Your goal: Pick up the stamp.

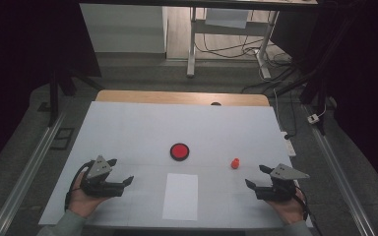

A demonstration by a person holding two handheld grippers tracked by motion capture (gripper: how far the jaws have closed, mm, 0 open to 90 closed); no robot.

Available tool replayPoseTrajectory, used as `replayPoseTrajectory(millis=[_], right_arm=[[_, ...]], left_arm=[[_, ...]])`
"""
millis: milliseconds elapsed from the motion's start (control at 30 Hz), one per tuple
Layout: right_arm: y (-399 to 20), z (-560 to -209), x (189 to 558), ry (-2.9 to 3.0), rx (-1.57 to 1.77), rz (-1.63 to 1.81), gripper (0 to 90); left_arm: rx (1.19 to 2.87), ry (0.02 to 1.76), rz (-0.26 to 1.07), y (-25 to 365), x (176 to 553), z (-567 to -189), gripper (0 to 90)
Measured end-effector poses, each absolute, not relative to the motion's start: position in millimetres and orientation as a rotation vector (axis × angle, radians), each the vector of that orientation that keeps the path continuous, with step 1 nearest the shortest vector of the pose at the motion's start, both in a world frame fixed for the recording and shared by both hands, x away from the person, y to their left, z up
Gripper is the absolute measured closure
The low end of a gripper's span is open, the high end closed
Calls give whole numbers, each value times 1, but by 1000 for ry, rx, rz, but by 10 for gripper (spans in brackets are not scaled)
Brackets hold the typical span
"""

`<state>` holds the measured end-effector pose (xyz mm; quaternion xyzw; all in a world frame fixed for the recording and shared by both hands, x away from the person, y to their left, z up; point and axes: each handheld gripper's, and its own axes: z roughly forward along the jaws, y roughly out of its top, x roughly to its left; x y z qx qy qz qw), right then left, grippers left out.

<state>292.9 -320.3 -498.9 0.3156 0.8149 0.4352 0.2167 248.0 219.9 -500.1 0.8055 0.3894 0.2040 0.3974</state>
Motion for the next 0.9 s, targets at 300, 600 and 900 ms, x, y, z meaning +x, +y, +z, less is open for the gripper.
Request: replayPoseTrajectory(millis=[300, 600, 900], right_arm=[[-320, -499, 293, 2259, 878, 1205, 223], [-320, -499, 293, 2260, 880, 1207, 225], [-319, -500, 293, 2264, 881, 1204, 227]], left_arm=[[2049, 983, 514, 219, 248, -501, 152], [2051, 984, 514, 220, 248, -501, 153], [2053, 986, 516, 221, 248, -501, 153]])
